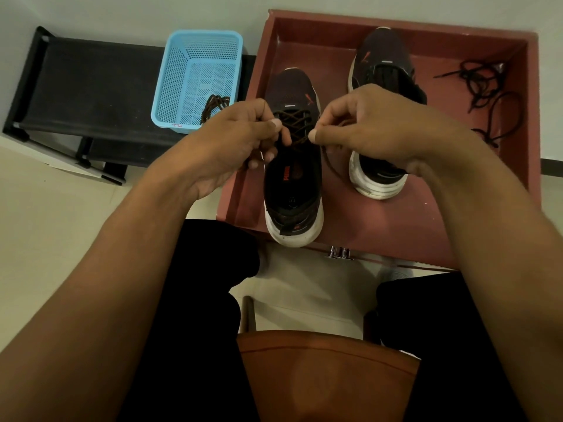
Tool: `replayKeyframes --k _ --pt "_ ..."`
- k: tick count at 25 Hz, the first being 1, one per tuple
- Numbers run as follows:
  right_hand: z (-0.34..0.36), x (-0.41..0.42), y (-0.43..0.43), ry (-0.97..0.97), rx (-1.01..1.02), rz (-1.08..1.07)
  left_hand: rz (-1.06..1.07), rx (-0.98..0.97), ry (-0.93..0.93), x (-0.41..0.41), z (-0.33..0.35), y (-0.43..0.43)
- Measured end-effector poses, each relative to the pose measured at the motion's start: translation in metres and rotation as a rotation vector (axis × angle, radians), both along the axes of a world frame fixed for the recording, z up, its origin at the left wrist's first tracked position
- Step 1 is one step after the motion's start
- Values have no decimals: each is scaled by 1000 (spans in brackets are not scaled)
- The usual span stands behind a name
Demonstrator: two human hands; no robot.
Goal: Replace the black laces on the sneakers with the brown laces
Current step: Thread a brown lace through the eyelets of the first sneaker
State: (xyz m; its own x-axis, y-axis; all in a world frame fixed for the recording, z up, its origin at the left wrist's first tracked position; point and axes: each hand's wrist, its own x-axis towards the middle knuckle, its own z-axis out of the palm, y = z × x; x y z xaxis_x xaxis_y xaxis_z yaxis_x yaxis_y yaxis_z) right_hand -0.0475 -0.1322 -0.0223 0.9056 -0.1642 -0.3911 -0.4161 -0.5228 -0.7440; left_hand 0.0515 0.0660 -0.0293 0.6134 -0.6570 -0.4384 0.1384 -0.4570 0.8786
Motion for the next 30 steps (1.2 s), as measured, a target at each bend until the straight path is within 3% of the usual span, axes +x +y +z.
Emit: replayKeyframes --k 3,8,15,25,30 --pt "-8 2 4 4 319 -140 6 -5 14 -3 0 -3" --pt "-19 3 12 -81 615 -240 45 -7 13 -6 -3 -7" --pt "-25 8 16 -90 452 -186 21 44 -99 -3 -9 -5" --pt "-32 4 8 -118 609 -208 -75 -111 -43 -3 -12 -1" --pt "-36 4 5 -148 583 -235 -70 -109 -98 -2 -16 -1"
